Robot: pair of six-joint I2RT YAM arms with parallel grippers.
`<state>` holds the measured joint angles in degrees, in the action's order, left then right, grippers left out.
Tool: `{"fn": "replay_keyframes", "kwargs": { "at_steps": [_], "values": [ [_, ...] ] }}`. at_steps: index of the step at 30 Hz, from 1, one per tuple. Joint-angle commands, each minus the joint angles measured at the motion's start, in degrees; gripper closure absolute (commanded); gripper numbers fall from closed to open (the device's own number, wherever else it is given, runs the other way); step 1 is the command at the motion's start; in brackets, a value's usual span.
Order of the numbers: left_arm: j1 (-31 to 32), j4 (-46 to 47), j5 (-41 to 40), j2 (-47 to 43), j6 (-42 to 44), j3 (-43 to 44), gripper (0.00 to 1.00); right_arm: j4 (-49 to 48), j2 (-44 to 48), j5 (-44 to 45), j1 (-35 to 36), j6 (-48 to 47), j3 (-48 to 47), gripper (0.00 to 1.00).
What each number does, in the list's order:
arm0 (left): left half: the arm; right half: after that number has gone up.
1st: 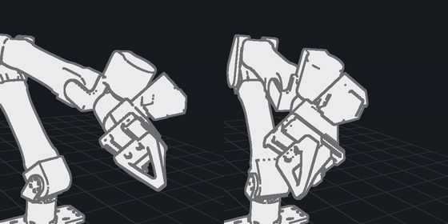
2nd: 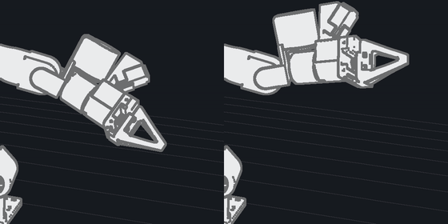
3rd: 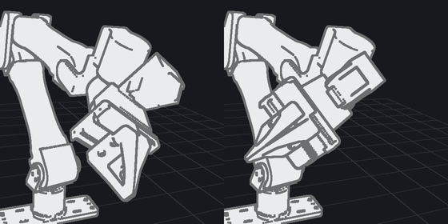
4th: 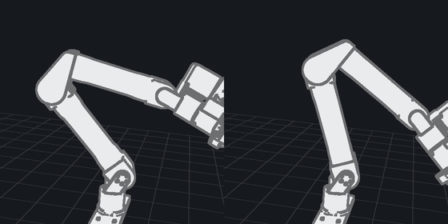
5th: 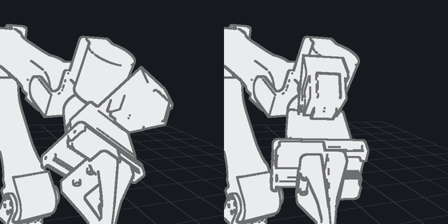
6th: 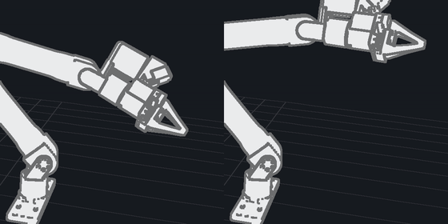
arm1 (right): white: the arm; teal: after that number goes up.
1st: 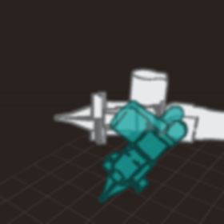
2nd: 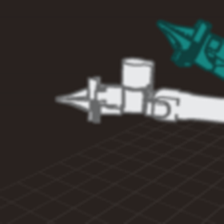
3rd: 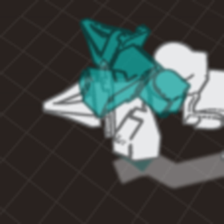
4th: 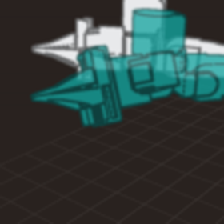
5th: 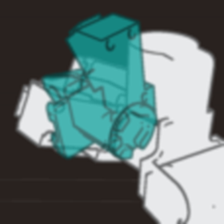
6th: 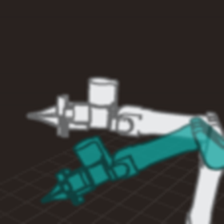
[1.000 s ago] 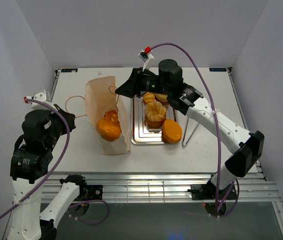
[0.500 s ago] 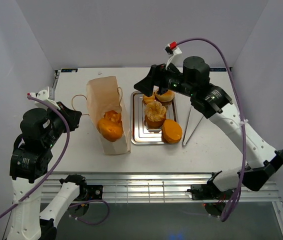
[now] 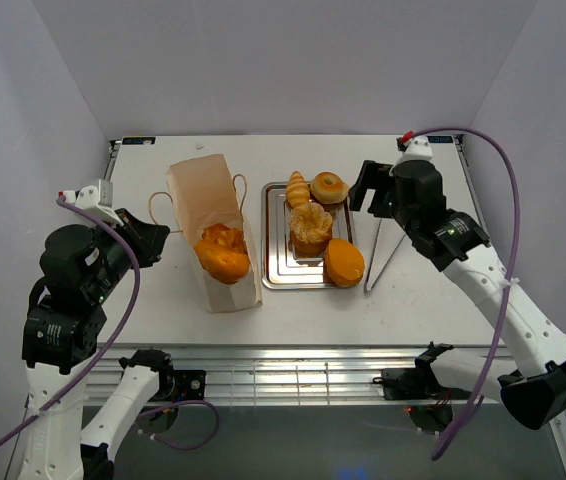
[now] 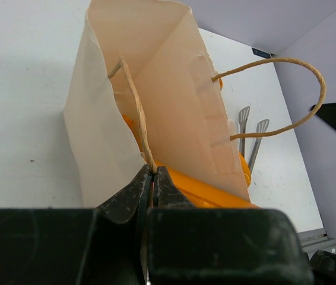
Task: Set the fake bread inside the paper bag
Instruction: Adjust the paper bag at the center of the board.
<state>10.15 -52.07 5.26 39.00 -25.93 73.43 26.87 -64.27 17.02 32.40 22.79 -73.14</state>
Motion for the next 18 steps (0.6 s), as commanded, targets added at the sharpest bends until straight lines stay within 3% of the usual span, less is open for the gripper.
{"fn": "replay_keyframes", "kwargs": {
  "at_steps": [1,7,18],
  "values": [
    [-0.13,3.47,4.32,-1.03,-0.35,-2.75,1.00,2.40,-0.77,12.77,-2.69,6.28,8.79,0.10],
    [-0.13,6.63,8.62,-1.56,-0.43,-6.36,1.00,-9.63,0.72,17.61,-2.87,8.14,25.30,0.10],
    [-0.05,7.60,11.88,-1.56,0.18,-7.77,1.00,-19.65,-3.49,17.79,-2.87,11.50,36.13,0.08]
  ]
}}
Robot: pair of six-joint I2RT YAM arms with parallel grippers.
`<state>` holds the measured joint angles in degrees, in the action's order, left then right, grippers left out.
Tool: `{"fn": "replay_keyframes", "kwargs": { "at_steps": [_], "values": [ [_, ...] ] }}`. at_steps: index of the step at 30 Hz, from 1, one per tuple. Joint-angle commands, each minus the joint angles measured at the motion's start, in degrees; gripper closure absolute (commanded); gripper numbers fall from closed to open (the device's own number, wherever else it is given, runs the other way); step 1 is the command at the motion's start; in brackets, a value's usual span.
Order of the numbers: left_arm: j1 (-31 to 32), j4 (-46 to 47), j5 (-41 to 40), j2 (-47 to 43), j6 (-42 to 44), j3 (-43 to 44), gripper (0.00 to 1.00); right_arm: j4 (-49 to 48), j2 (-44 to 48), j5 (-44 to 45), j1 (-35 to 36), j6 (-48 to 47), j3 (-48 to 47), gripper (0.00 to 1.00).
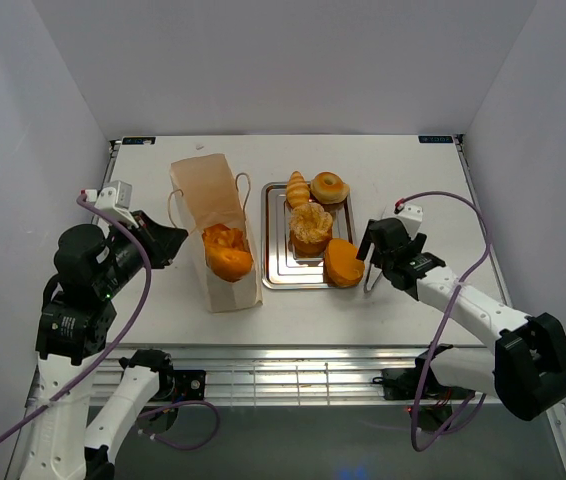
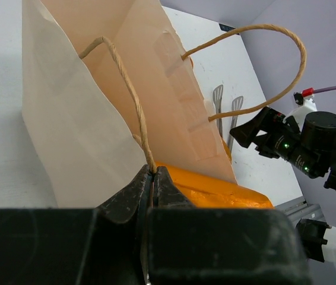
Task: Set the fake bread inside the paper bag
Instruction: Adjust the paper bag at the center of the board.
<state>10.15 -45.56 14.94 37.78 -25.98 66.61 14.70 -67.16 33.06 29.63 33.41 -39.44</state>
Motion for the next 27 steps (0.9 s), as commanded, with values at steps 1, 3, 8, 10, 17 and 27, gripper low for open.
{"fn": "replay_keyframes", "kwargs": {
  "at_steps": [1,3,8,10,17,27],
  "values": [
    [-0.13,1.35,2.29,-0.51,0.14,-1.22,1.00,-11.06,-0.61,1.75,-0.01,0.61,3.40,0.07],
    [-0.13,1.61,2.55,-0.86,-0.13,-1.92,1.00,-13.72,-0.61,2.44,-0.09,0.26,5.86,0.00],
    [-0.13,3.19,3.25,-1.74,-0.65,-3.59,1.00,-21.80,-1.39,4.55,-0.09,0.17,9.73,0.06],
    [-0.13,3.29,3.87,-1.57,-0.74,-3.85,1.00,-22.17,-3.06,5.17,-0.18,-0.18,9.47,0.06],
    [-0.13,3.81,3.96,-1.74,-0.57,-4.12,1.00,-28.14,-11.59,5.09,-0.62,1.57,10.26,0.17],
    [-0.05,4.25,4.75,-1.74,-0.65,-4.82,1.00,-36.32,-17.83,9.39,-0.54,4.91,12.99,0.35]
  ]
}}
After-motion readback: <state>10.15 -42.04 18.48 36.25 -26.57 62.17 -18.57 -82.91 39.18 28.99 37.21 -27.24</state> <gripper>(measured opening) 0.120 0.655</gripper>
